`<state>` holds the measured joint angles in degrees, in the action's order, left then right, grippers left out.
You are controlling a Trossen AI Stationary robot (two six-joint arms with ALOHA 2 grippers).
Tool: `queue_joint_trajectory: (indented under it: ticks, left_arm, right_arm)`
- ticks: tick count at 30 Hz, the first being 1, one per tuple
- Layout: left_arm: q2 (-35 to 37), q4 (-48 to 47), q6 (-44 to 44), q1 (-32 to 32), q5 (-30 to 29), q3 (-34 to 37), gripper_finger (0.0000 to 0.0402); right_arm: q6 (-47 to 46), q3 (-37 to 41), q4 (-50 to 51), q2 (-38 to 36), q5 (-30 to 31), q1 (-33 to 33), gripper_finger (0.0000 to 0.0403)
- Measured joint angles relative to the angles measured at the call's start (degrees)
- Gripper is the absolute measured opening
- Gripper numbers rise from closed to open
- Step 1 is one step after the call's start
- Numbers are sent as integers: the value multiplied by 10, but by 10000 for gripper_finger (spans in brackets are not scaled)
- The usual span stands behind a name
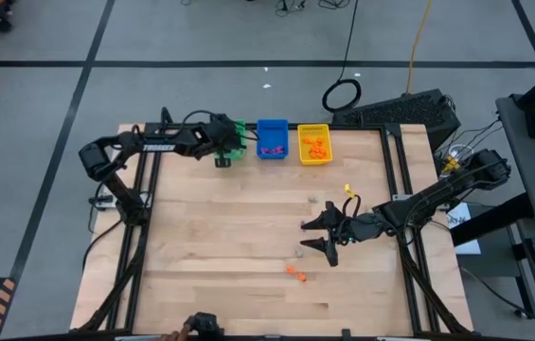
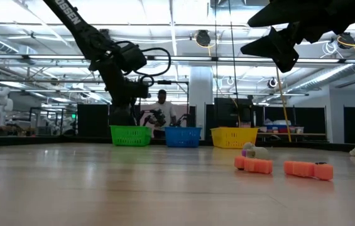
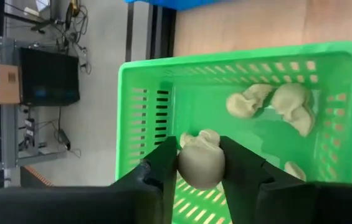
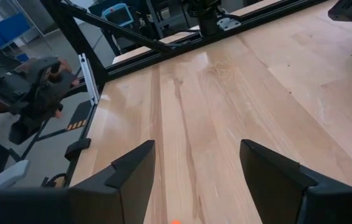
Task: Sort Halloween decoration
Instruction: Put the gray skull toy into the green bin, then put the purple skeleton toy into the blue bin
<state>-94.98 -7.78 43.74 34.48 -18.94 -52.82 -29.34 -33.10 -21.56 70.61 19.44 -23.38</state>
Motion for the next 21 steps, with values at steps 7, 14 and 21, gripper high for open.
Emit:
queue_joint_trajectory:
  ticks: [7, 14, 21]
  left_arm:
    - [1, 17, -61, 0, -42, 0, 231]
    - [71, -58, -240, -47, -150, 0, 295]
    - [184, -91, -383, -161, -31, -1, 297]
  right_arm:
    - [0, 0, 0, 0, 0, 0, 222]
    - [3, 0, 3, 0, 0, 0, 222]
    - [13, 0, 4, 0, 3, 0, 222]
